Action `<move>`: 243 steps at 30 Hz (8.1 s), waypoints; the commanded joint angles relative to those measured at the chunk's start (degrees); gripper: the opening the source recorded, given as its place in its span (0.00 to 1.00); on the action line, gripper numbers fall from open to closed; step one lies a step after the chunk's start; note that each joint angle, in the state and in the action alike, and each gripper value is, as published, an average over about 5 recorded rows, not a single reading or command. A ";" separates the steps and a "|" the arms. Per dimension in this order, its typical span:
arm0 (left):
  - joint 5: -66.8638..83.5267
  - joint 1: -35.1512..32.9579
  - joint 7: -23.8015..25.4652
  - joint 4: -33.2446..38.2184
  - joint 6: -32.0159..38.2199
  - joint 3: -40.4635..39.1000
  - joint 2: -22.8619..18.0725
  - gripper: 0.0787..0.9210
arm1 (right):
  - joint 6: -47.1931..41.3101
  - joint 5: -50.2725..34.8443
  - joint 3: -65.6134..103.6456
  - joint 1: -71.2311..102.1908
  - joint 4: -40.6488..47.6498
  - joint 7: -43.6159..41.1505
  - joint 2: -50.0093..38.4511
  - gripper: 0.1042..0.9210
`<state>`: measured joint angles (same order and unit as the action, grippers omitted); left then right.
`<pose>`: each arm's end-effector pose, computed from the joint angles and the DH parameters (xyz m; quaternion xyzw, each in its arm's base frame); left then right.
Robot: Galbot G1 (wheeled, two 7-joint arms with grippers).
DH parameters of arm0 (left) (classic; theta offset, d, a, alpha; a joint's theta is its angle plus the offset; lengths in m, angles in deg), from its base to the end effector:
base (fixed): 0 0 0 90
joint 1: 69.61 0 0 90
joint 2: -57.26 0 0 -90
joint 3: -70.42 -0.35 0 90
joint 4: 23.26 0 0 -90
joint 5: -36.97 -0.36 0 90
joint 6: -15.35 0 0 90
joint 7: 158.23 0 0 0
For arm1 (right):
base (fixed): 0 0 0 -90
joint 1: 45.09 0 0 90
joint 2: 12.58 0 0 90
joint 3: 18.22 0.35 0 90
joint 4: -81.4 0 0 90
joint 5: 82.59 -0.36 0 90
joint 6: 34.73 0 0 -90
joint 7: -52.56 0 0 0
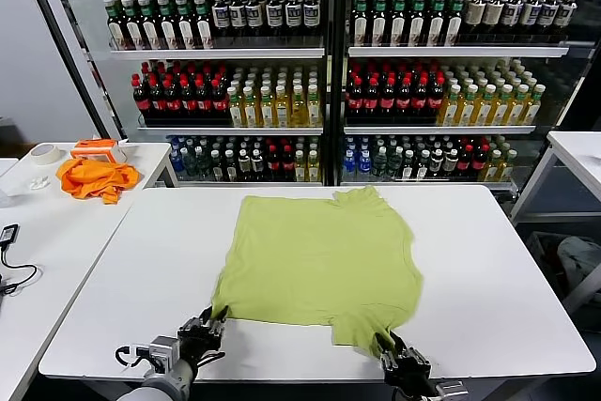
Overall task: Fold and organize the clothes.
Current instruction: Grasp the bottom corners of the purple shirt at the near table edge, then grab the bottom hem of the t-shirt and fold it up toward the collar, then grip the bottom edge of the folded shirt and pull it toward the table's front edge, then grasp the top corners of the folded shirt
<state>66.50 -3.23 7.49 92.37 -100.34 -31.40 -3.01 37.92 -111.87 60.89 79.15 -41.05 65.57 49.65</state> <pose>0.2103 0.0386 -0.3121 -0.0782 -0.9580 -0.0168 0.2755 0.1535 -0.0223 -0.3047 0.0962 -0.9647 -0.0429 0.2413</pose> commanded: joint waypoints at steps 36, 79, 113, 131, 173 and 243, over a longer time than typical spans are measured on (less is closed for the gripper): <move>5.93 -12.90 -0.29 18.20 1.11 11.56 8.60 0.00 | -6.50 -1.91 9.04 9.25 -17.22 1.29 -4.49 0.00; 2.76 23.13 10.34 -20.96 1.54 -3.45 -0.73 0.05 | -15.01 -8.64 2.18 -19.52 7.57 2.55 -1.53 0.18; 6.20 12.48 1.33 -6.81 -7.33 -3.39 1.67 0.75 | -9.42 -7.85 6.18 -9.04 6.13 0.40 -3.90 0.51; -2.48 3.49 3.59 0.42 -6.42 -1.49 3.33 0.15 | -11.70 -5.91 6.80 -2.49 -1.08 1.65 -3.84 0.01; 2.43 18.01 6.54 -5.69 -4.13 1.09 7.52 0.65 | -15.77 -13.45 -1.13 -31.63 3.56 10.39 -9.10 0.77; 8.73 33.43 19.17 -31.41 3.85 -6.15 2.16 0.09 | -7.72 -4.58 -15.93 -54.93 41.68 5.34 11.74 0.01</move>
<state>73.34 30.44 26.61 59.76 -98.54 -37.92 -1.26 29.02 -116.48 44.95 23.91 4.47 70.86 62.44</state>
